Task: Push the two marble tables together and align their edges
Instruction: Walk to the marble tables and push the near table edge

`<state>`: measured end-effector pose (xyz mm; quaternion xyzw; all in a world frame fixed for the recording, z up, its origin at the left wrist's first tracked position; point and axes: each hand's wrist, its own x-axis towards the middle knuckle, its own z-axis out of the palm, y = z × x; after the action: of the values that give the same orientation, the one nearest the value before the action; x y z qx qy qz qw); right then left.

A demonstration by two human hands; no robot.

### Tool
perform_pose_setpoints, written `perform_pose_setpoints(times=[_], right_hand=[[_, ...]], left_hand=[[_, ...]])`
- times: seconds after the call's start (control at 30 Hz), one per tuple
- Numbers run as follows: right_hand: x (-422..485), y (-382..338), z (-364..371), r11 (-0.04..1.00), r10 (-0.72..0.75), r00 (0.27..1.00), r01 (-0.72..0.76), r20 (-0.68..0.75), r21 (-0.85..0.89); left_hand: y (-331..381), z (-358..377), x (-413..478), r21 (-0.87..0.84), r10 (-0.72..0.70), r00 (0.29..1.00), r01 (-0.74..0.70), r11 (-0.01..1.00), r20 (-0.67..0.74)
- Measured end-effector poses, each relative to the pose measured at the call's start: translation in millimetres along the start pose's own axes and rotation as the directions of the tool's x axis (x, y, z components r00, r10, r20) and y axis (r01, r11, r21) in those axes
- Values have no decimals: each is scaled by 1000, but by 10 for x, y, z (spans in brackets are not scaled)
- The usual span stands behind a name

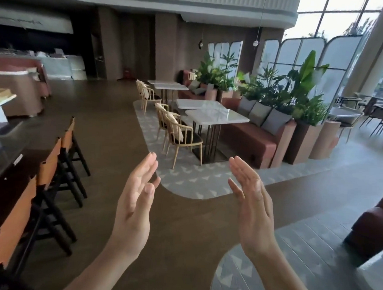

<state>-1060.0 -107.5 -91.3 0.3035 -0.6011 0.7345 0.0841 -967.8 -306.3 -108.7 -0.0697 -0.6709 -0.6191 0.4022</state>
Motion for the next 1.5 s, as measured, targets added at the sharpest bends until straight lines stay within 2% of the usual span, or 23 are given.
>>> perform_pose_setpoints(times=[0.33,0.43,0.73,1.0,1.13,1.3,1.5], right_hand=[[2386,2161,369,998,58,998,-57,-9,19],[3266,2786,507,996,83,996,-84,43,22],[5810,4143,1236,996,77,994,-80,82,35],[7794,5738,2355,999,32,998,-33,52,28],[8760,6330,2897,999,33,999,-32,18,-10],[9862,7081,3526,999,50,998,-51,-33,-8],[11221,8325,4272,996,88,993,-87,-83,13]], left_hand=[[-2232,-125,2213,71,-32,999,32,997,-9],[-2895,-150,2993,80,-53,998,55,995,-30],[-4420,-473,5351,107,-45,997,52,993,-69],[-6173,-1347,7327,72,-9,997,14,997,-71],[-6867,-1843,8343,60,-41,999,42,997,-17],[-7686,-2336,9591,34,-72,997,71,997,23],[-8996,-2885,11062,18,-66,997,65,998,49]])
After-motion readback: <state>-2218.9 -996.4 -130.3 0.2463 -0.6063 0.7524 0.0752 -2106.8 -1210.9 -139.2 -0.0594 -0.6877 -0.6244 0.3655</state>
